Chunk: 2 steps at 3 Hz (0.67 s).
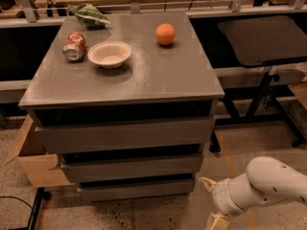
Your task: Open bottom drawer
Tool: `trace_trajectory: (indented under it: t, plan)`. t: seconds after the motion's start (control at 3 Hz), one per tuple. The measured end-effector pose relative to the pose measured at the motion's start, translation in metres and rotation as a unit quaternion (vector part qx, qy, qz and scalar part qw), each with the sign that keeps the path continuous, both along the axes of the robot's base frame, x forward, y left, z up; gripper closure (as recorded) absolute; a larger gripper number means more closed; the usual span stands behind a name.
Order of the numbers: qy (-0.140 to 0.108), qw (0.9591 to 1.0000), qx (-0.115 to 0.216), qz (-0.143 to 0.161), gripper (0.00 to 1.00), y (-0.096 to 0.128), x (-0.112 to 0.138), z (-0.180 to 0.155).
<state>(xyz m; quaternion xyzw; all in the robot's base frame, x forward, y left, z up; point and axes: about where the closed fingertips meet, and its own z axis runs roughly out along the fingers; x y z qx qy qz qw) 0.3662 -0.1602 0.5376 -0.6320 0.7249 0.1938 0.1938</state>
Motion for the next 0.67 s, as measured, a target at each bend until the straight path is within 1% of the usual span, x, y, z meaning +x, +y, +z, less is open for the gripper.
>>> trace_trajectory:
  t: [0.33,0.67]
  plan:
    - [0.013,0.9988,0.048,-0.001,0.0,0.017,0.009,-0.071]
    - [0.031,0.9979,0.057,-0.001,0.0,0.023,-0.001,-0.084]
